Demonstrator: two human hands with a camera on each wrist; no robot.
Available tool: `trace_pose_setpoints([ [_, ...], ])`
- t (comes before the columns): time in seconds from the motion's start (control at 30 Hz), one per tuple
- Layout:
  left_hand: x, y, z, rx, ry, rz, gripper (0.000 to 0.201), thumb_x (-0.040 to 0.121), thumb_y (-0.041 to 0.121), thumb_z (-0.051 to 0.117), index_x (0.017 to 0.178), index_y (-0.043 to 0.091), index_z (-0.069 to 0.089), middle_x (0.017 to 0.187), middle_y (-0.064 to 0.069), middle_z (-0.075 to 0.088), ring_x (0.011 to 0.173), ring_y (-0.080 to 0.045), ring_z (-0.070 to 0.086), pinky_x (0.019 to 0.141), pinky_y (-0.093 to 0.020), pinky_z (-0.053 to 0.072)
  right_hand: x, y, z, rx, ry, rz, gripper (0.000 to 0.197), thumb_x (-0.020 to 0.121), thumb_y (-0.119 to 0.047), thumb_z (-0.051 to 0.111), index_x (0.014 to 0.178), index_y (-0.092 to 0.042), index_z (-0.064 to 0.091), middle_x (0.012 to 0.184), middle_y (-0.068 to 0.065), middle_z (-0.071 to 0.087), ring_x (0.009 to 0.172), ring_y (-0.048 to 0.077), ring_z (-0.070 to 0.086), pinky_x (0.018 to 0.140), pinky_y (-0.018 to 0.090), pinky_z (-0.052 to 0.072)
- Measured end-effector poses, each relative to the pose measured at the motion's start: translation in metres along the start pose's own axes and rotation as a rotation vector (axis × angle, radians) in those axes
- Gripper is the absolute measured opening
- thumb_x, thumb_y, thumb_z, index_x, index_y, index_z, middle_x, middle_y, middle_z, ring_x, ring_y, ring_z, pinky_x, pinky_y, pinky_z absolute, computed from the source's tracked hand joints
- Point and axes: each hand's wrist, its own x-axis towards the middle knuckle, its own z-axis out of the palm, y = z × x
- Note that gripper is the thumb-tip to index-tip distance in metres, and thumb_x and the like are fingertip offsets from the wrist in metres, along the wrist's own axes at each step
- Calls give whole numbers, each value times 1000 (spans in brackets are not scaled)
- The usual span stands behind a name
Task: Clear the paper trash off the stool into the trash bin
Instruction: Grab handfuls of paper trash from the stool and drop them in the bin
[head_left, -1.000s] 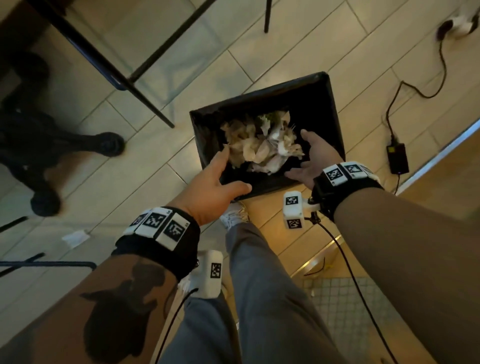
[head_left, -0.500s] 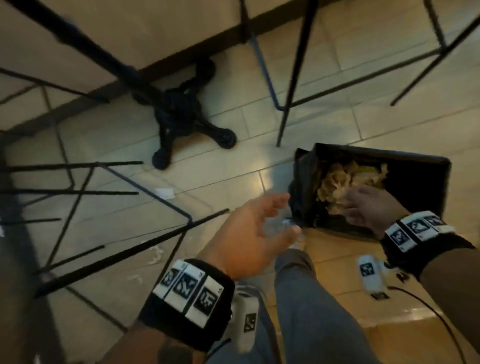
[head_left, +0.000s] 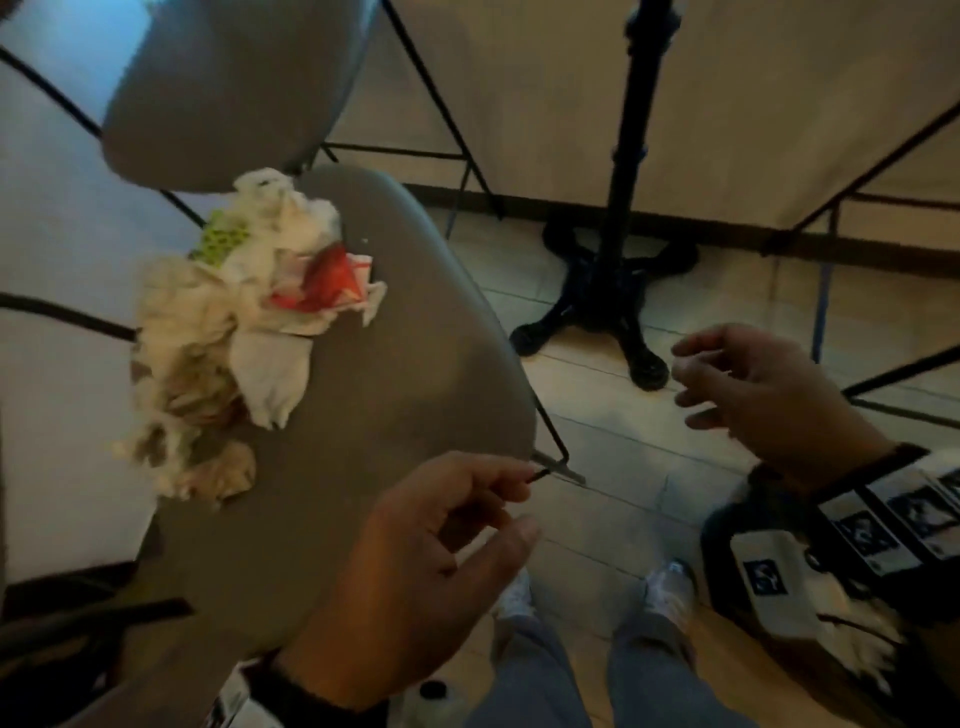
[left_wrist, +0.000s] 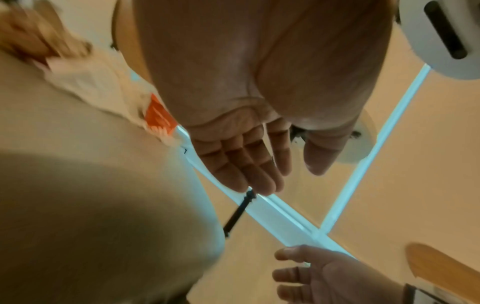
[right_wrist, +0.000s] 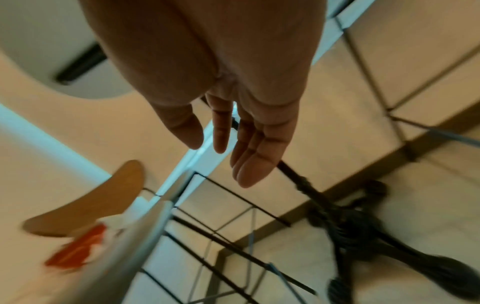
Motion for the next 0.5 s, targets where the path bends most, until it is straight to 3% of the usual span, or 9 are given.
trace_pose_setpoints([
  [0.1, -9, -2, -46, 65, 225, 36, 25, 86, 25, 74, 110, 32, 69, 100, 15, 71, 89, -10, 70, 72, -14, 52, -3, -83, 33, -139, -45, -187, 22, 95, -29, 62, 117, -29, 60, 106, -2, 64, 92, 18, 67, 74, 34, 59],
  [0.23, -14, -24, -97, 246, 510, 54, 32, 87, 43, 68, 115, 41, 54, 108, 19, 56, 95, -11, 62, 75, -33, 56, 5, -171, 85, -384, -129, -373, 55, 89, -46, 67, 140, -39, 45, 134, -10, 53, 113, 8, 55, 86, 28, 44],
  [0.3, -12, -36, -113, 305, 651, 5, 48, 83, 46, 72, 123, 43, 46, 117, 16, 48, 103, -9, 56, 82, -38, 56, 14, -204, 112, -470, -209, -499, 76, 82, -60, 68, 148, -44, 34, 151, -5, 41, 130, 14, 46, 96, 33, 42],
  [0.37, -10, -51, -123, 322, 747, -73, 63, 77, 49, 77, 130, 41, 44, 131, 15, 41, 121, -15, 50, 94, -45, 54, 31, -230, 140, -578, -282, -579, 97, 74, -71, 69, 154, -47, 20, 163, 1, 23, 146, 25, 31, 111, 46, 37],
  [0.43, -5, -68, -129, 377, 769, -196, 84, 73, 57, 80, 143, 37, 39, 152, 3, 33, 140, -26, 38, 102, -55, 50, 50, -251, 170, -698, -328, -630, 110, 68, -77, 71, 154, -50, 8, 169, 4, 4, 153, 34, 16, 118, 58, 28],
  [0.5, 1, -81, -134, 404, 740, -332, 105, 68, 68, 77, 154, 42, 23, 165, -2, 16, 150, -35, 23, 103, -63, 47, 67, -268, 195, -816, -346, -667, 119, 64, -79, 72, 155, -52, 1, 170, 7, -7, 154, 40, 8, 120, 61, 23],
])
